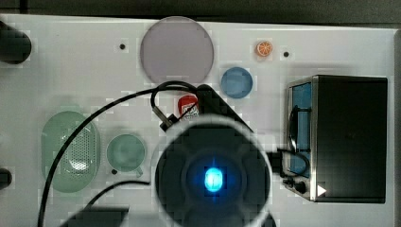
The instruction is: Pick Ketchup from the table and place it in strainer.
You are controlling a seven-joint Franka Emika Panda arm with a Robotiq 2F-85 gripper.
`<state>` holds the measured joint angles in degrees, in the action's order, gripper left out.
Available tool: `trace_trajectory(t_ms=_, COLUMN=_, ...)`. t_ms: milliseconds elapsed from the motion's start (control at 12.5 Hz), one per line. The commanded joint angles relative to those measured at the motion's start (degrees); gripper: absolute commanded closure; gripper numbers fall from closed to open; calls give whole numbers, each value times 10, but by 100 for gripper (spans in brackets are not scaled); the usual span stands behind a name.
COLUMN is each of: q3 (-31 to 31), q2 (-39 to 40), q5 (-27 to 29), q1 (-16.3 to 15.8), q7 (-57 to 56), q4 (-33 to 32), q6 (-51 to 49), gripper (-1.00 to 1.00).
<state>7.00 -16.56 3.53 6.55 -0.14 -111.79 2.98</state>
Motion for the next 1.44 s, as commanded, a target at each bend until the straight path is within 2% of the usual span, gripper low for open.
trace_trajectory(t_ms=80, q3=0, q2=76, q5=0, q1=8, q7=-122, q4=-49, q6=55, gripper=-100)
trace_trajectory(t_ms=480, q3=0, q2=135, q5=0, q1=8, q7=-393, q4=-109, q6=207, gripper=-100)
trace_trajectory(t_ms=800, q3=5, q2=171, q5=-4, q1=6, q7=-545, q4=-180, q6=346, gripper=-100)
trace_trajectory(t_ms=1040, q3=16, q2=213, q5=-7, q1=5, q7=-559, q4=-218, q6=423, gripper=-100)
trace_trajectory(t_ms=1440, q3=17, q2=303, q5=-34, q1=1, q7=-558, q4=-237, q6=551, gripper=-100)
